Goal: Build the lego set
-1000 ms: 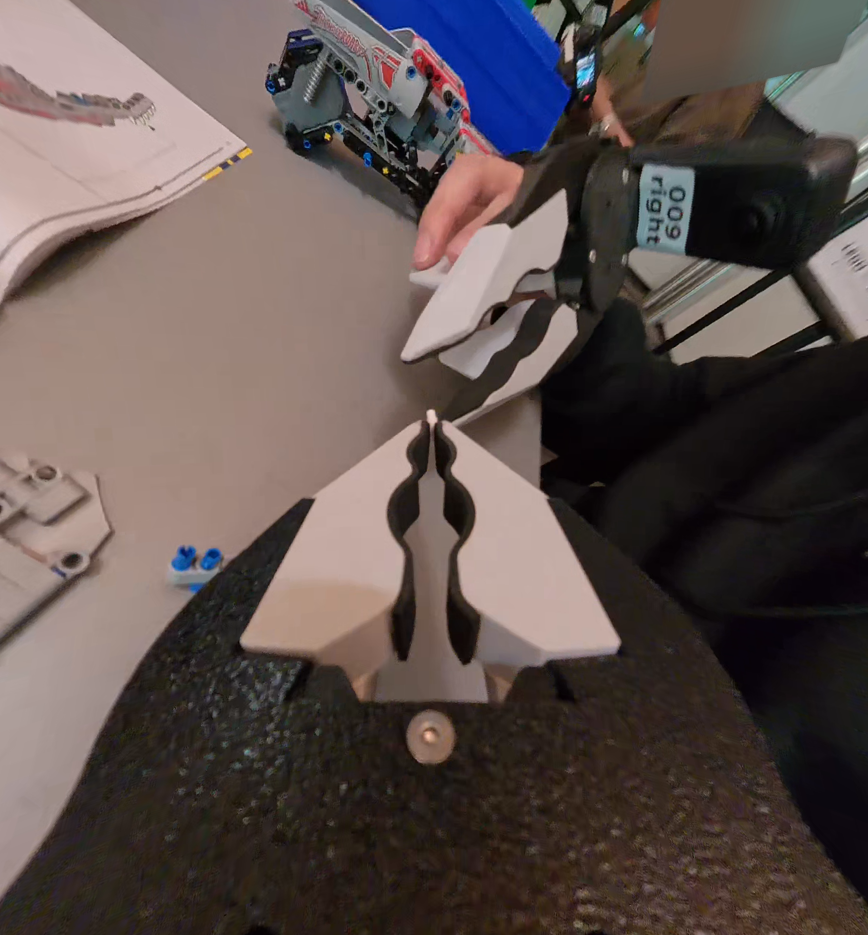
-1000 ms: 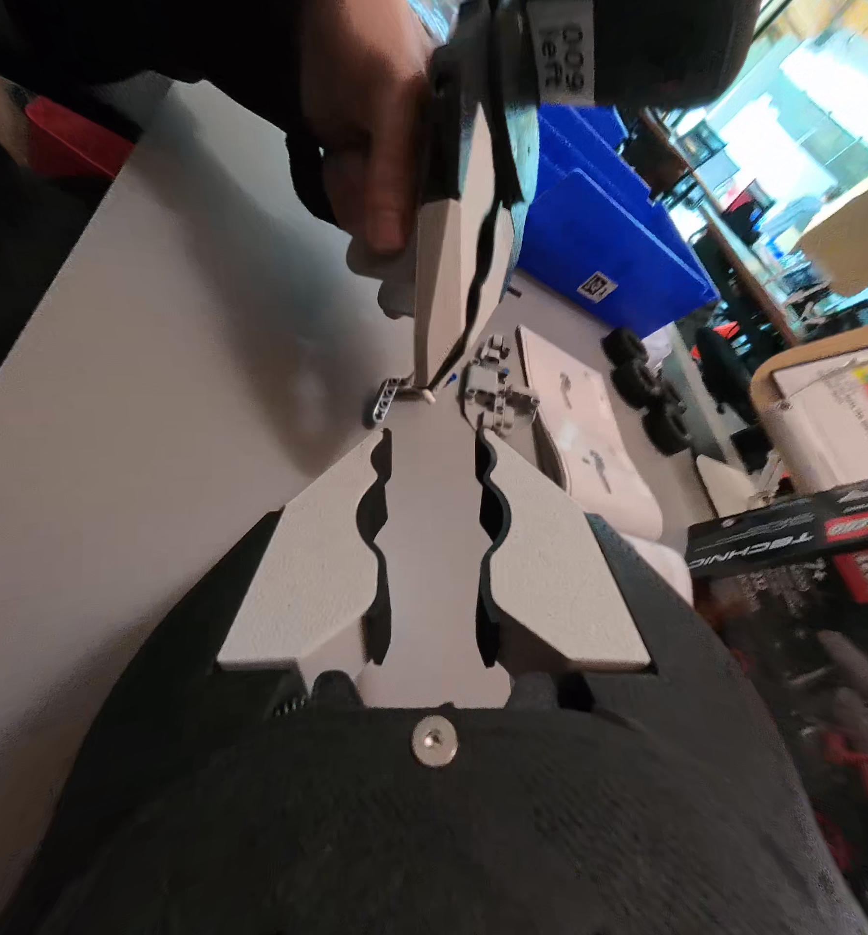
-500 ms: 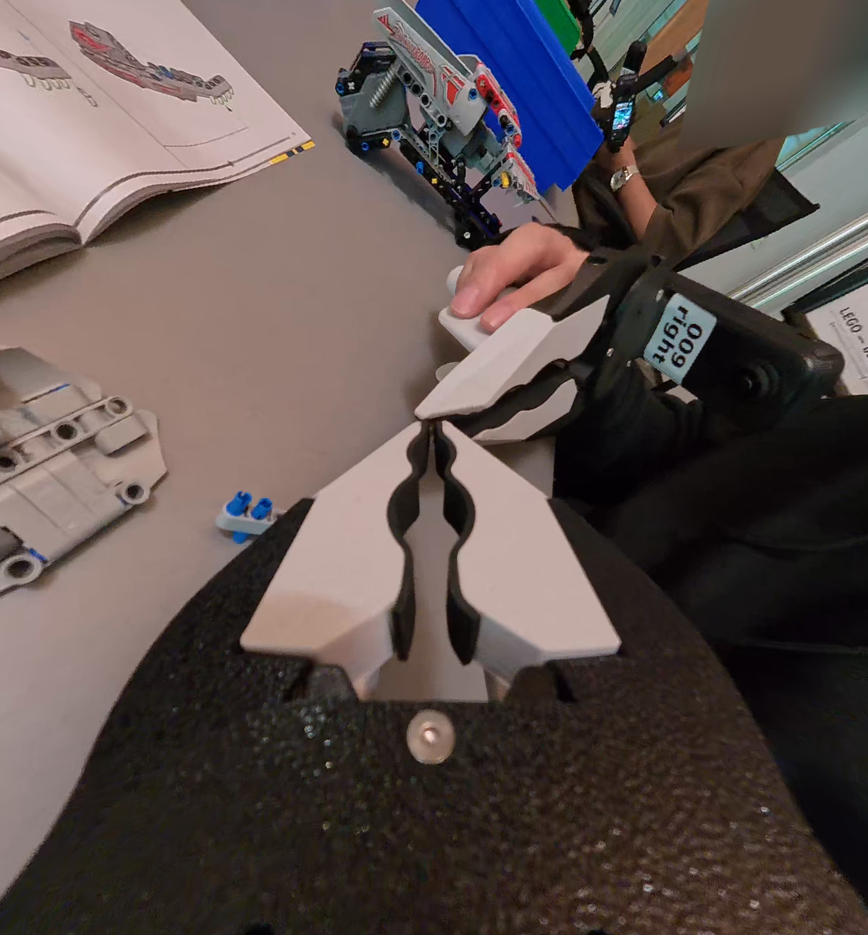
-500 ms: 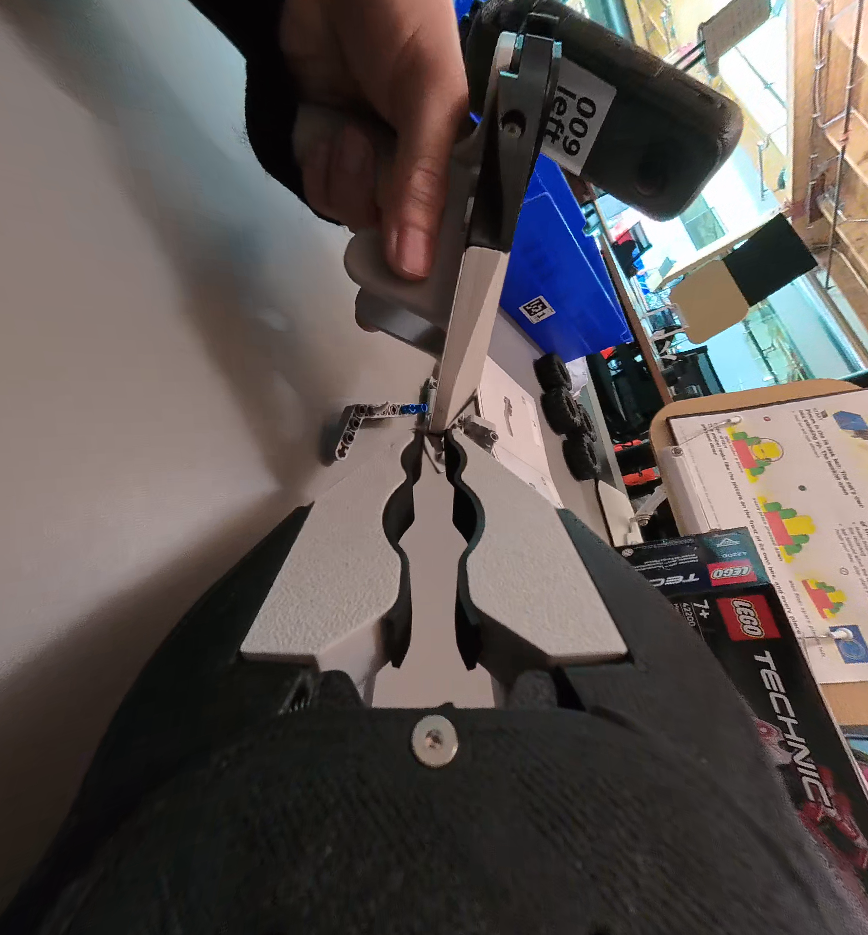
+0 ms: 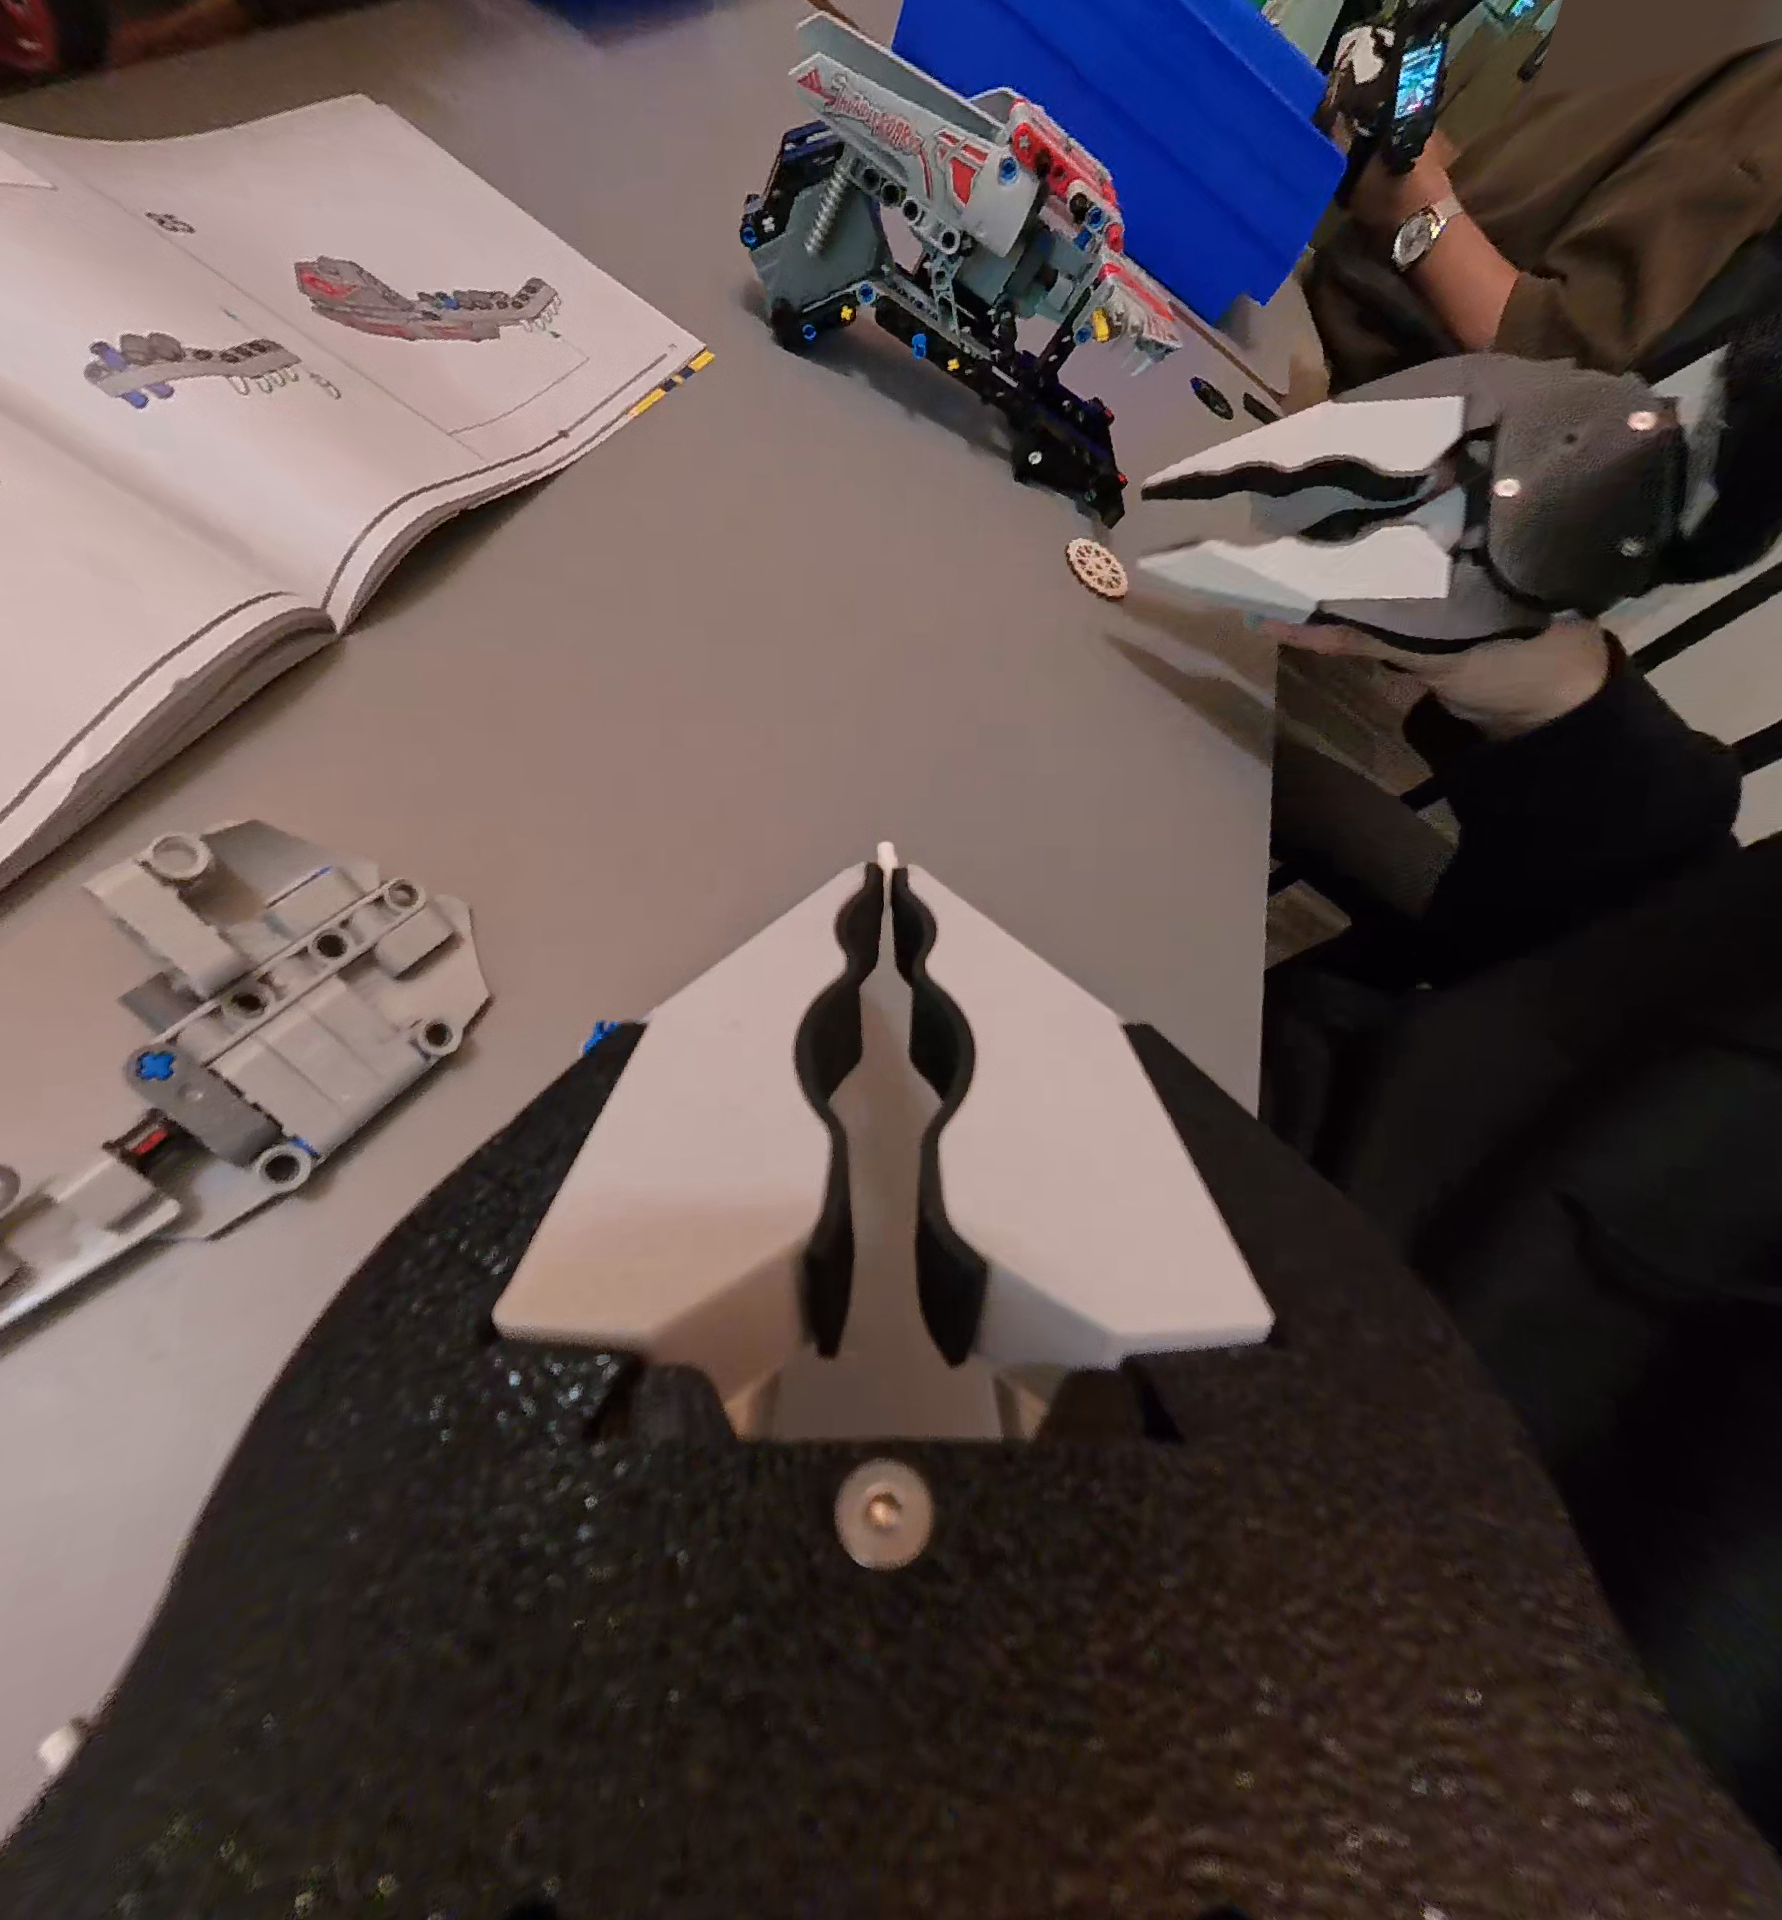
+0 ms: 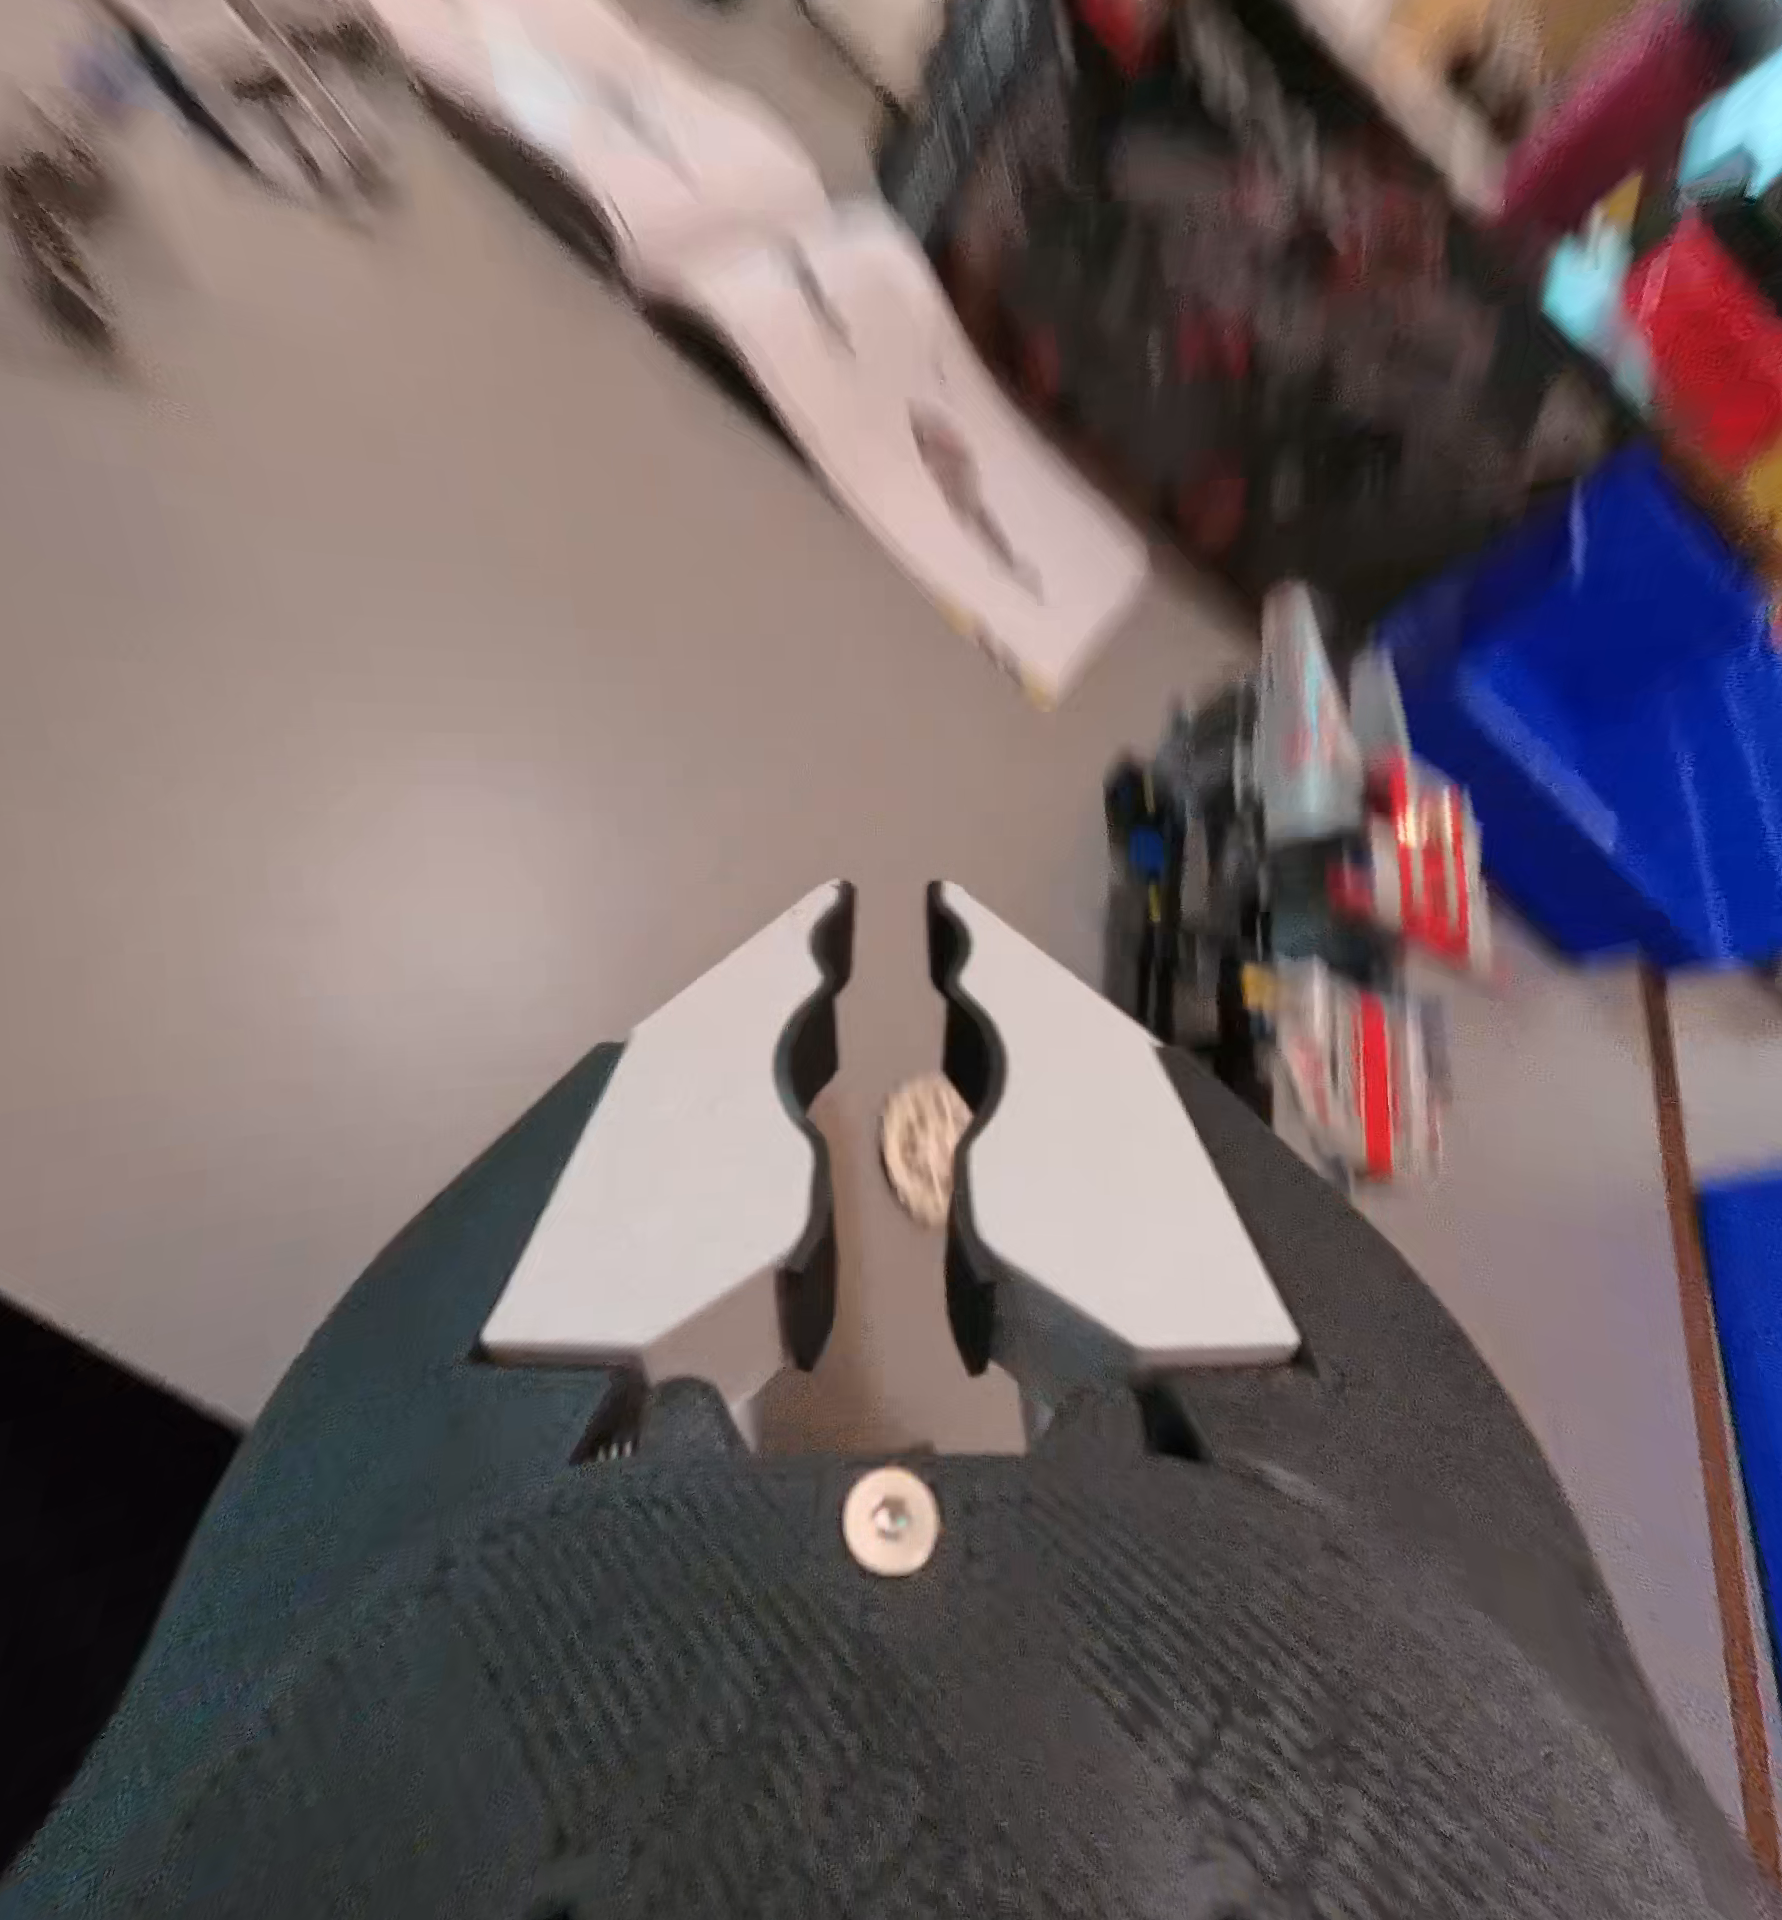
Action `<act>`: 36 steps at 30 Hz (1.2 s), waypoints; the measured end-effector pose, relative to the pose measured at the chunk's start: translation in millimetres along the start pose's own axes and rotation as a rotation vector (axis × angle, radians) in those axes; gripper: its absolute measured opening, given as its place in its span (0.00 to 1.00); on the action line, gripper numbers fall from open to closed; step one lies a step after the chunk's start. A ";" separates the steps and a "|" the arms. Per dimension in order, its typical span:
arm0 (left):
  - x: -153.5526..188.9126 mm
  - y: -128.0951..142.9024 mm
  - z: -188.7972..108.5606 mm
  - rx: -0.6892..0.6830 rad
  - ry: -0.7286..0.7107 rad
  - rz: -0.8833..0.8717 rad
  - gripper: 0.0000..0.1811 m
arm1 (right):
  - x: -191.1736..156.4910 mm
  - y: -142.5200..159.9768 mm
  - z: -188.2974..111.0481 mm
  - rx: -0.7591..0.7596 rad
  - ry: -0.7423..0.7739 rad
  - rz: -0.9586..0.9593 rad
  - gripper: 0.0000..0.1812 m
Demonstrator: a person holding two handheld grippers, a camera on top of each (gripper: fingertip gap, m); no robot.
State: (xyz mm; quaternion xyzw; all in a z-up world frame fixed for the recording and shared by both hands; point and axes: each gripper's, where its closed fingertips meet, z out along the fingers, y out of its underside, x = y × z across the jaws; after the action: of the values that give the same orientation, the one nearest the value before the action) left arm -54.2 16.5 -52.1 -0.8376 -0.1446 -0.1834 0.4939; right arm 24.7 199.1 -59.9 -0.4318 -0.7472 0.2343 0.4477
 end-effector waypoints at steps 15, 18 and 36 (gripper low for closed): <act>21.8 -2.4 -0.1 0.043 0.085 0.065 0.00 | 21.2 76.6 0.1 -0.250 -0.035 0.538 0.28; 21.5 -3.7 1.1 0.034 0.106 0.067 0.00 | 22.7 79.2 1.0 -0.271 0.009 0.557 0.35; 31.0 -24.1 8.8 0.066 0.167 0.105 0.00 | 121.8 132.6 -98.3 -0.317 0.308 0.450 0.17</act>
State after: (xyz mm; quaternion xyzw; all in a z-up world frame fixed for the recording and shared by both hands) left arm -35.3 37.5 -23.4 -0.8090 -0.0647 -0.2217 0.5405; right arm 140.6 368.3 -52.7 -0.6811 -0.5835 0.1401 0.4196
